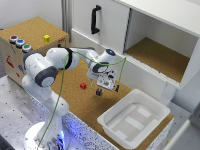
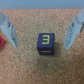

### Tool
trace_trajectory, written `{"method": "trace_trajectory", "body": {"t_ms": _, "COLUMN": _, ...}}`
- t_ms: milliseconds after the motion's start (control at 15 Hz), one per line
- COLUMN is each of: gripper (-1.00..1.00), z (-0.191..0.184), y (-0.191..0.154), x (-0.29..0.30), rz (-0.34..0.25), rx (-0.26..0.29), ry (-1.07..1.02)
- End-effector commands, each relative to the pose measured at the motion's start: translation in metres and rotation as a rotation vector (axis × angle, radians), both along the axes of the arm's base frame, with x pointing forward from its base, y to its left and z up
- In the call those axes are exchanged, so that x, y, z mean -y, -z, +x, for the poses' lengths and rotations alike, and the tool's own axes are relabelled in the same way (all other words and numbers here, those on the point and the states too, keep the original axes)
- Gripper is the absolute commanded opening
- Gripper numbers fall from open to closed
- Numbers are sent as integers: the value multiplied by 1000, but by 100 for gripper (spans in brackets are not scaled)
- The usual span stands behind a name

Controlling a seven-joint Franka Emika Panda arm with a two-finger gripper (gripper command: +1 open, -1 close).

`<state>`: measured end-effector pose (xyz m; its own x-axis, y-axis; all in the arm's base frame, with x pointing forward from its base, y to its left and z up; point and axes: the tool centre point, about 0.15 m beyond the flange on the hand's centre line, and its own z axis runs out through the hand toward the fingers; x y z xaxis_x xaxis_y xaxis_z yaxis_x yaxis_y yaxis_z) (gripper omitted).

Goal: Grasp the purple block

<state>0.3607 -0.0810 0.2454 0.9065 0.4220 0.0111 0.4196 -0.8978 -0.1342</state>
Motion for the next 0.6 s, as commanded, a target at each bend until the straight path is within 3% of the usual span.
{"method": "trace_trajectory", "body": {"t_ms": 0, "gripper": 100, "z": 13, "y": 27, "x": -16, "rz": -147, "rx": 20, "ry": 61}}
{"method": "trace_trajectory", "body": {"t_ms": 333, "gripper": 100, "z": 17, "y": 35, "x": -26, "rz": -172, "rx": 16, "ry": 95}}
{"method": "trace_trajectory", "body": {"t_ms": 400, "gripper": -100, "z": 16, "y": 36, "x": -26, "rz": -170, "rx": 16, "ry": 94}}
{"method": "trace_trajectory", "body": {"t_ms": 533, "gripper": -100, "z": 12, "y": 39, "x": -24, "rz": -160, "rx": 4, "ry": 92}}
